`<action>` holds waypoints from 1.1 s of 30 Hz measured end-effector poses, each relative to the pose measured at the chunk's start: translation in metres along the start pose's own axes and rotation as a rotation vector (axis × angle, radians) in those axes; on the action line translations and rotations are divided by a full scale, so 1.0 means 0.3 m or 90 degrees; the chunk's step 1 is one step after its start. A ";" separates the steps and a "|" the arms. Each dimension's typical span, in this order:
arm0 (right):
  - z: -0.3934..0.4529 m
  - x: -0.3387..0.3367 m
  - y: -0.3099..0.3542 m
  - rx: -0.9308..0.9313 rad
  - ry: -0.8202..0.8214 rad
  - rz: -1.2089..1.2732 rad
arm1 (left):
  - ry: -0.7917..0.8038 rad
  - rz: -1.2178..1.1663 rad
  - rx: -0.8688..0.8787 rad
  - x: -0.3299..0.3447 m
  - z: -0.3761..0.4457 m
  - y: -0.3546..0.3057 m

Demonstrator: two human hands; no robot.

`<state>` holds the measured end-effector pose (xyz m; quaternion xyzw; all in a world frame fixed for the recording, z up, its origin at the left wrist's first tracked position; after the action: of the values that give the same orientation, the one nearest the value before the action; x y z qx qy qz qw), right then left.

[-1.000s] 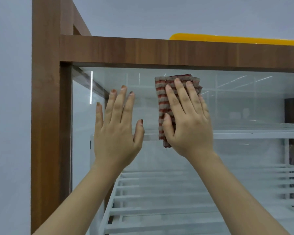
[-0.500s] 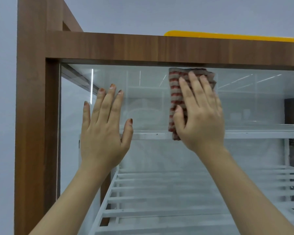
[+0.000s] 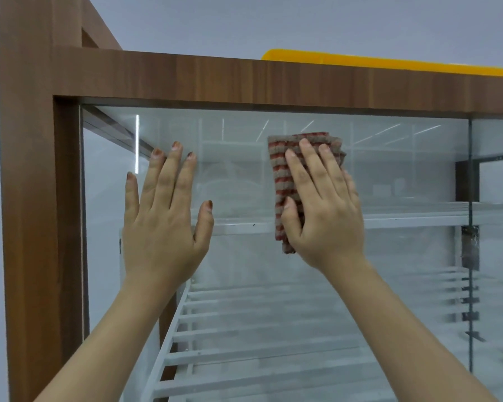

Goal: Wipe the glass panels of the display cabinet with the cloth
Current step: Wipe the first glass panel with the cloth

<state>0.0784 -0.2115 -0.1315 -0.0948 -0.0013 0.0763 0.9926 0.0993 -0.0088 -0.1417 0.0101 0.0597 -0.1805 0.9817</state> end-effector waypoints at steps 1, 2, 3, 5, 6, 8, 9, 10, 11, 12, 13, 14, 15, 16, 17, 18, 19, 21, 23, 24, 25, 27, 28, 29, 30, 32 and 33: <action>-0.004 -0.006 -0.025 0.023 -0.003 -0.004 | 0.000 0.000 0.001 0.000 -0.002 0.001; -0.014 -0.010 -0.049 0.046 -0.007 -0.005 | 0.001 0.000 0.002 0.000 -0.002 0.002; -0.030 -0.015 -0.073 0.065 -0.009 -0.006 | 0.004 0.001 0.002 0.001 -0.002 0.003; -0.069 -0.024 -0.110 0.085 -0.013 -0.008 | 0.012 0.000 0.000 0.003 0.000 0.003; -0.090 -0.027 -0.123 0.090 -0.014 -0.010 | 0.013 -0.003 -0.002 0.002 0.001 0.001; -0.129 -0.032 -0.135 0.095 -0.014 -0.013 | 0.006 -0.022 -0.014 -0.002 0.003 -0.015; -0.143 -0.033 -0.133 0.089 -0.013 -0.016 | 0.000 -0.040 -0.025 -0.006 0.003 -0.028; -0.150 -0.029 -0.122 0.079 -0.009 -0.018 | -0.006 -0.054 -0.030 -0.012 0.002 -0.040; -0.151 -0.028 -0.118 0.066 -0.005 -0.018 | -0.010 -0.061 -0.022 -0.012 0.003 -0.068; -0.147 -0.030 -0.117 0.051 0.001 -0.018 | -0.010 -0.058 -0.002 -0.007 0.004 -0.109; -0.137 -0.031 -0.119 0.034 0.007 -0.018 | -0.008 -0.051 0.022 0.002 0.004 -0.156; -0.121 -0.032 -0.126 0.016 0.014 -0.016 | -0.004 -0.044 0.043 0.016 0.005 -0.208; -0.101 -0.033 -0.137 0.001 0.019 -0.014 | 0.001 -0.040 0.058 0.032 0.007 -0.260; -0.077 -0.036 -0.154 -0.010 0.022 -0.010 | 0.004 -0.039 0.068 0.048 0.012 -0.310; -0.052 -0.040 -0.175 -0.015 0.023 -0.006 | 0.005 -0.039 0.074 0.065 0.019 -0.357; -0.029 -0.045 -0.200 -0.014 0.025 -0.001 | 0.006 -0.041 0.077 0.081 0.027 -0.400; -0.012 -0.051 -0.227 -0.009 0.028 0.004 | 0.008 -0.041 0.078 0.096 0.036 -0.437; -0.001 -0.064 -0.289 0.005 0.026 0.006 | 0.007 -0.035 0.071 0.124 0.049 -0.490; -0.026 -0.076 -0.346 0.028 0.017 0.000 | 0.007 -0.028 0.057 0.143 0.052 -0.515; -0.048 -0.080 -0.367 0.042 0.009 -0.001 | 0.006 -0.023 0.052 0.149 0.051 -0.520; -0.073 -0.082 -0.380 0.055 0.001 0.001 | 0.004 -0.018 0.050 0.153 0.050 -0.520; -0.123 -0.080 -0.380 0.069 -0.013 0.002 | 0.001 -0.009 0.049 0.156 0.046 -0.517; -0.139 -0.077 -0.370 0.065 -0.015 0.001 | 0.000 -0.007 0.049 0.156 0.046 -0.516; -0.143 -0.074 -0.360 0.053 -0.014 0.002 | -0.002 -0.007 0.049 0.156 0.046 -0.515; -0.137 -0.073 -0.353 0.037 -0.011 0.003 | -0.003 -0.007 0.049 0.155 0.045 -0.516; -0.098 -0.076 -0.362 0.009 0.000 0.005 | -0.006 -0.006 0.050 0.155 0.043 -0.516; -0.072 -0.079 -0.378 0.002 0.005 0.007 | -0.008 -0.005 0.048 0.155 0.042 -0.517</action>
<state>0.0726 -0.3293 -0.1310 -0.0935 0.0033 0.0817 0.9923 0.0888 -0.1705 -0.1345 0.0461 0.0468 -0.1867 0.9802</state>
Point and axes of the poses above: each hand's wrist, its own z-axis towards the middle knuckle, its own x-axis out of the palm, y = z × x, the point moved 2 cm from there along z, towards the middle knuckle, and after that the axes turned 2 degrees about -x, right-handed, at the moved point
